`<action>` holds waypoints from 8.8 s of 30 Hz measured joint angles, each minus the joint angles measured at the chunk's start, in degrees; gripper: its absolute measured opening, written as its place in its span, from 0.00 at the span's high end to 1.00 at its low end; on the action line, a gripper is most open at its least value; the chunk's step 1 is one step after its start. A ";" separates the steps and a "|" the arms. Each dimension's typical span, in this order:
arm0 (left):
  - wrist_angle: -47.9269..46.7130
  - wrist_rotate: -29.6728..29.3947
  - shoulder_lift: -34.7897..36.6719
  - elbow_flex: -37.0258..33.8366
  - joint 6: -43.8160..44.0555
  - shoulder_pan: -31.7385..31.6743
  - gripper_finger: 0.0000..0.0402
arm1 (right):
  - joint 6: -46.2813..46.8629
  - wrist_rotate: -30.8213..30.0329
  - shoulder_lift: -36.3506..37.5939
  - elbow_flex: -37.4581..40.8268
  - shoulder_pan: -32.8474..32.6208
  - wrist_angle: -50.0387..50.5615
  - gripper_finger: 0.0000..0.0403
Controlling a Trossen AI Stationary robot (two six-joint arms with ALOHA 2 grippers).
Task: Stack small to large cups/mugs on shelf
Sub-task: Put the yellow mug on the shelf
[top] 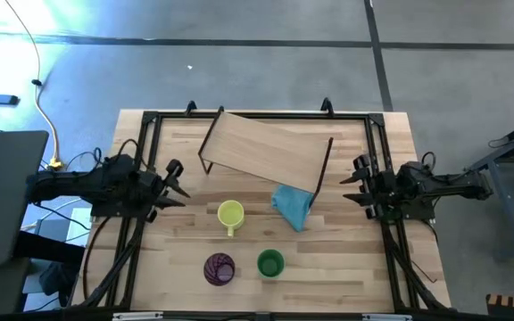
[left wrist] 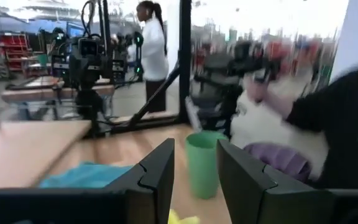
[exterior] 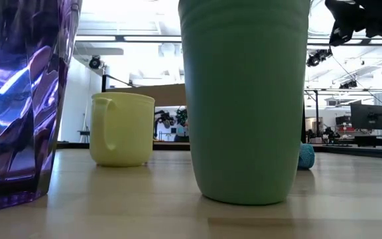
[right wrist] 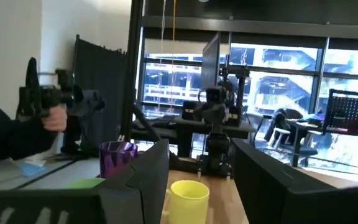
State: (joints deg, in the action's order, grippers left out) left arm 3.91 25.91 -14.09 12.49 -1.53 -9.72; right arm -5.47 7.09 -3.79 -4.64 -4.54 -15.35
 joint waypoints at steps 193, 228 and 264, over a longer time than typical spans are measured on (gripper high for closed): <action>-68.38 -23.89 -79.73 85.57 -47.75 -25.92 1.00 | 6.62 -7.54 -51.37 -41.11 0.02 28.42 0.60; -66.54 -25.57 -80.19 85.48 -46.20 -25.94 0.96 | 8.10 -7.30 -51.71 -41.11 0.00 29.98 0.60; -66.63 -26.58 -82.44 85.48 -44.71 -25.92 0.95 | 8.15 -7.13 -51.71 -41.13 -0.02 31.41 0.60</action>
State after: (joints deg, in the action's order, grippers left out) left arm -62.72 -0.66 -96.53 97.97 -46.24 -35.64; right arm 2.68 -0.03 -55.51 -45.78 -4.56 16.06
